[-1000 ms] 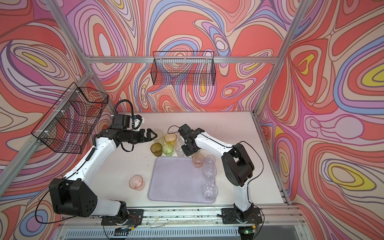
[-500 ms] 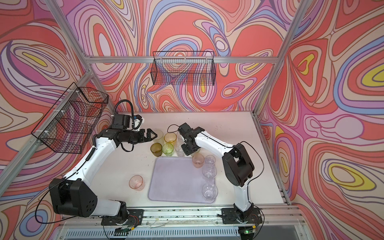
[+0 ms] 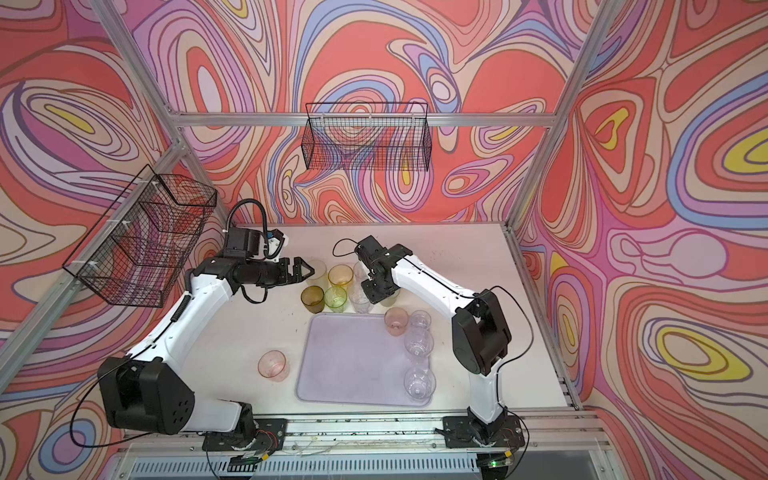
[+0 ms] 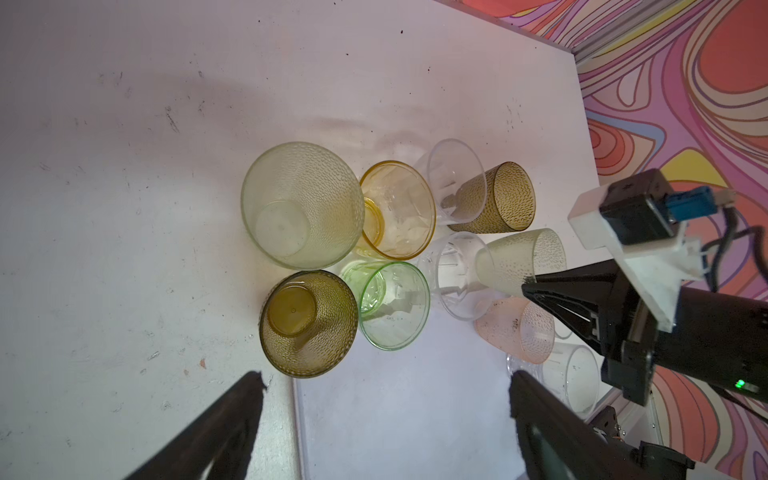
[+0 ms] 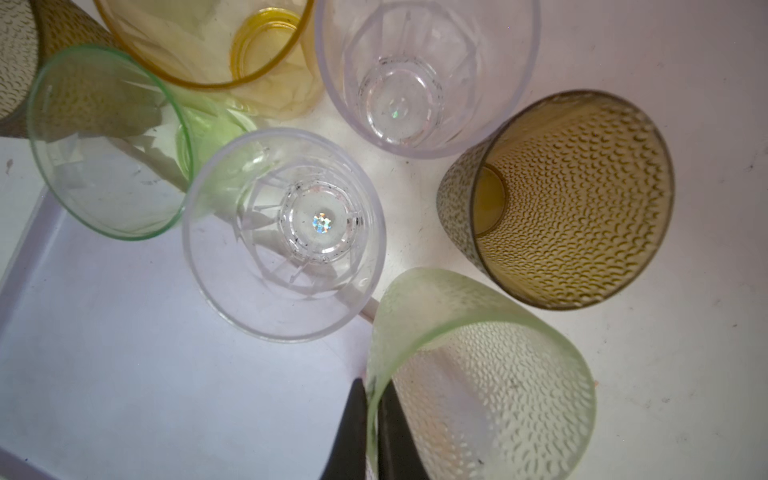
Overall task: Place the glasses into the tray
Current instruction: Pick up the glass from the center of the table, then place the glass on the tray.
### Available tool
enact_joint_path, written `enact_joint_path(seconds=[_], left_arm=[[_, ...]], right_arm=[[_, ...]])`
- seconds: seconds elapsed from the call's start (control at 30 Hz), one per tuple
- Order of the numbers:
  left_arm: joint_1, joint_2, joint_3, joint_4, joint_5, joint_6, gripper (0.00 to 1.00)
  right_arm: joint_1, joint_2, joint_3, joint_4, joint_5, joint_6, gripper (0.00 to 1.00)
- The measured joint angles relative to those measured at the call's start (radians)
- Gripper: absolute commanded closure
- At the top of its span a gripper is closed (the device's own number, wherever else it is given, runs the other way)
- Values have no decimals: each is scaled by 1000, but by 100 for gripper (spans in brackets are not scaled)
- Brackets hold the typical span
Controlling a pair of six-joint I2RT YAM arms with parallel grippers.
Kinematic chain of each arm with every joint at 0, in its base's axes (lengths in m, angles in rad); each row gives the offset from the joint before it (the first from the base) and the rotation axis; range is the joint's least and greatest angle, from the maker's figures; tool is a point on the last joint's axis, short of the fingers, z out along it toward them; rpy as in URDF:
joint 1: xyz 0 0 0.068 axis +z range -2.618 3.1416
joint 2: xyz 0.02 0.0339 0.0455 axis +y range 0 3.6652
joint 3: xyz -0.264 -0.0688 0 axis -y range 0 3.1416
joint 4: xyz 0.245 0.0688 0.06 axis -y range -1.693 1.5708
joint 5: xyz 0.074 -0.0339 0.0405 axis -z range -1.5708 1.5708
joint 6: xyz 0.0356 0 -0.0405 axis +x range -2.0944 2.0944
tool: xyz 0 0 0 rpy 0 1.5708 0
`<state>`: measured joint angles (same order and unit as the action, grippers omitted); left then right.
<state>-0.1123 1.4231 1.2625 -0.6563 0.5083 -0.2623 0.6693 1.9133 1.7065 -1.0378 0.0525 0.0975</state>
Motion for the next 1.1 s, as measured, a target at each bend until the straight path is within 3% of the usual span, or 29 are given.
enact_joint_path(seconds=[0.57, 0.93, 1.1], left_arm=[[0, 0, 0, 0, 0, 0, 5], [0, 0, 0, 0, 1, -1, 5], [0, 0, 0, 0, 1, -1, 5]], right_arm=[[64, -85, 135, -223, 13, 50, 100], [155, -168, 127, -306, 18, 145, 100], [185, -225, 48, -301, 8, 179, 100]])
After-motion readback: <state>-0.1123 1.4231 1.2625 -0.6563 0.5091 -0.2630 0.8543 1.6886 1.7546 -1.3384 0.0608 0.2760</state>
